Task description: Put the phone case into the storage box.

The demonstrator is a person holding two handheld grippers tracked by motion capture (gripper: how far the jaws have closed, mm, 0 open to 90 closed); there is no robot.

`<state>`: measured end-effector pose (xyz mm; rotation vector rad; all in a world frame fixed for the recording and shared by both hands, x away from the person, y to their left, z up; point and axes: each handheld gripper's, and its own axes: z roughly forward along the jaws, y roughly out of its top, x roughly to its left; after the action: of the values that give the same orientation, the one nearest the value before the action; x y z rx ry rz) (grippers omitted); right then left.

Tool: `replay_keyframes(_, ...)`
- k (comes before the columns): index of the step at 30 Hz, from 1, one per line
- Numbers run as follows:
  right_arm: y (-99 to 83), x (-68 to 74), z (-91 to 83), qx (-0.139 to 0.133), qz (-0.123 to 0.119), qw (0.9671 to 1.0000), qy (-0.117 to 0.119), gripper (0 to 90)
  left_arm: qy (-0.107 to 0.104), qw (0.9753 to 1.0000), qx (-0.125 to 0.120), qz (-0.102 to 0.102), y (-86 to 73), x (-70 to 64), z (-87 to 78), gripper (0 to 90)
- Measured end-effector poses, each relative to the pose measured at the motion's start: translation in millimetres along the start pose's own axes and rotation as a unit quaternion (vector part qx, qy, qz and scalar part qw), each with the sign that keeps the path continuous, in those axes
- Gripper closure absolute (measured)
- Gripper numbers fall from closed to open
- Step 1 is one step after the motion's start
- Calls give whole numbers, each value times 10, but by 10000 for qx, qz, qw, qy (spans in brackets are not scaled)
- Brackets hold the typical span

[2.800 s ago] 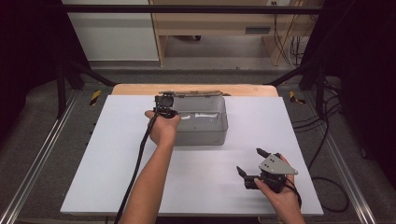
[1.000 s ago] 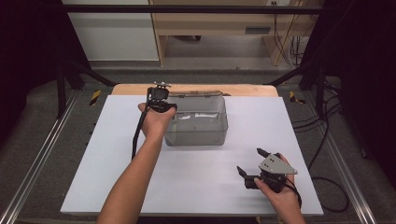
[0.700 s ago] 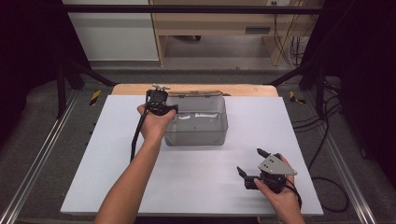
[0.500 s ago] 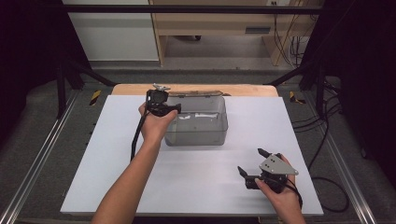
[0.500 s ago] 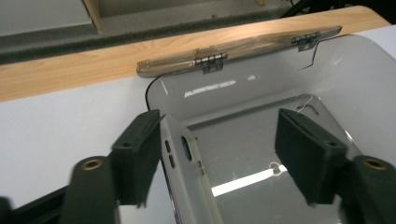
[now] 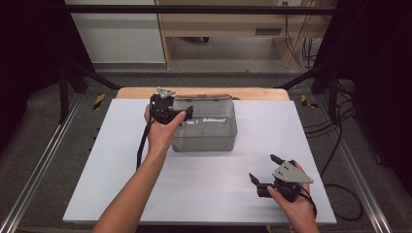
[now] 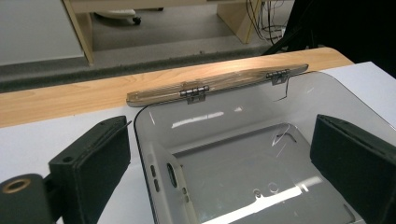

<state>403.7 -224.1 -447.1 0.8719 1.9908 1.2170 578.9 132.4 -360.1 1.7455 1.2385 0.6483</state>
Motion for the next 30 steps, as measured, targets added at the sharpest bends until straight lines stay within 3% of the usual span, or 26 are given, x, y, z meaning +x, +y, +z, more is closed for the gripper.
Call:
replay_keyframes(7, -1, 7, -11, 37, -29, 10000, -68, 75, -253, 9986, -316, 347, -20, -56, -155, 48)
replay_keyframes(12, -12, -16, -9, 53, 7, 9999, -119, 75, -400, 9970, -534, 389, -47, -27, -268, 48)
replay_keyframes(24, -71, -121, -41, 71, 252, 9992, -317, 72, -495, 9942, -874, 390, -260, 226, -516, 43)
replay_keyframes(30, -82, -161, -35, 16, 361, 9985, -400, 64, -465, 9913, -1071, 602, -331, 378, -725, 40)
